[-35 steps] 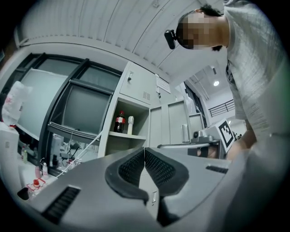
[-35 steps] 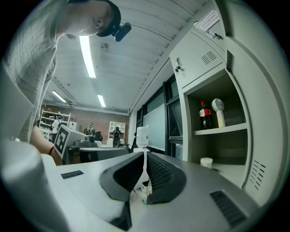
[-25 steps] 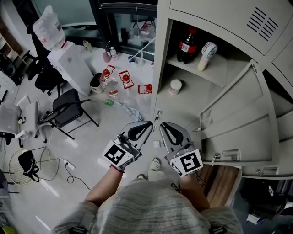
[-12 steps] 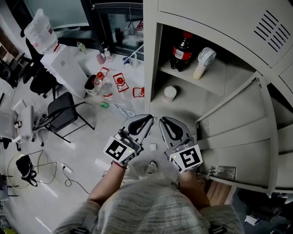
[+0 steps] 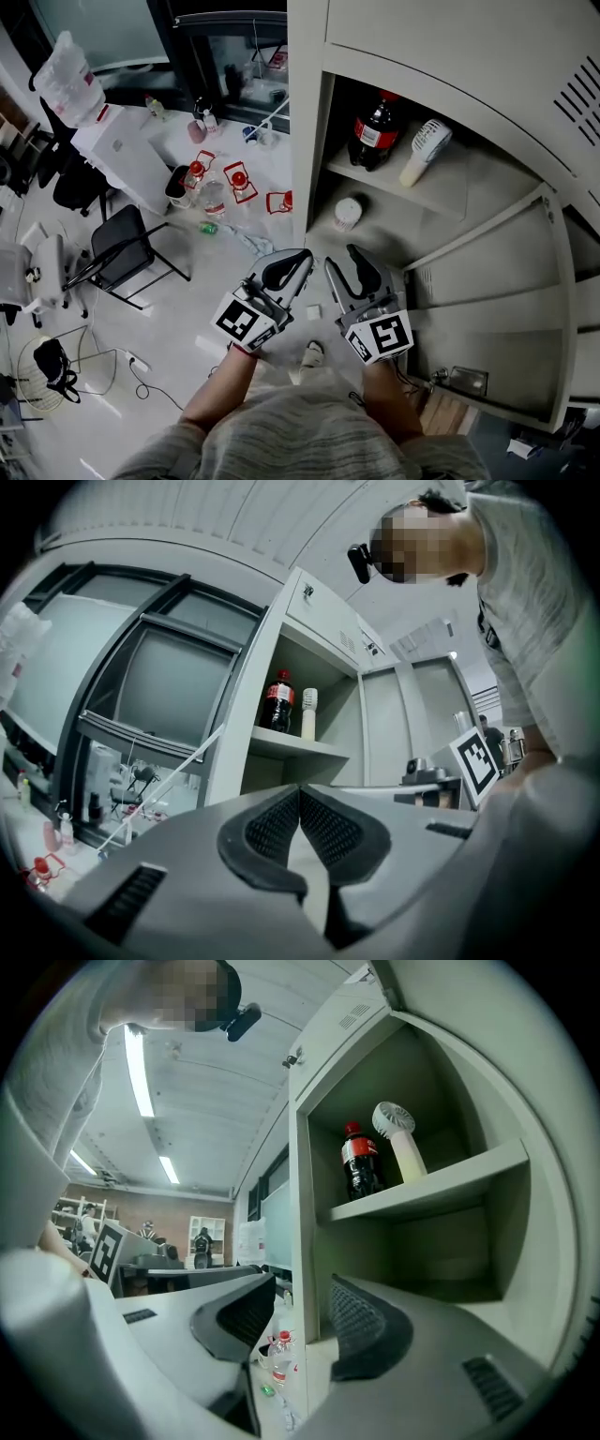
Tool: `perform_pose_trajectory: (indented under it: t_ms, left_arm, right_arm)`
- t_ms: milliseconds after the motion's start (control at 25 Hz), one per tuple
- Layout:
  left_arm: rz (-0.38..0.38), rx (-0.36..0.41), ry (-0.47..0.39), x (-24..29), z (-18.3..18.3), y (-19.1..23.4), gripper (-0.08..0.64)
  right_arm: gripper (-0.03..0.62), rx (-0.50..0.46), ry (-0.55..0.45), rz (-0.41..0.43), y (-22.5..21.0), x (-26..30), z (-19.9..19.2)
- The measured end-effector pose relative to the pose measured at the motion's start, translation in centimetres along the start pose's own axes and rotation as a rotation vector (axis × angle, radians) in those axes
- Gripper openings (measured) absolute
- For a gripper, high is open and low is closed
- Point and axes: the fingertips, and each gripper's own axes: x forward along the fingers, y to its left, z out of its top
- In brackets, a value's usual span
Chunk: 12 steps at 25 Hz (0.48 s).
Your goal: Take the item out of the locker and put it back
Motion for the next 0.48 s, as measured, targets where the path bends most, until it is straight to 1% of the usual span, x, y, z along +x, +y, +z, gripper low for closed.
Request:
perform_pose_trajectory:
  t_ms: [200,480]
  left_arm:
    - [-0.007,-0.003,-0.005,0.9,-0.3,0.4,0.009]
    - [0.002,-0.006,-0.01,2.0,-0.8,0.6,0.009]
  right_arm:
    - [0.21,-0.004,0.01,-0.041,-1.4,0.8,-0.7]
    - [0.256,-0.046,0.08,-0.107,-3.8,2.6,-2.9]
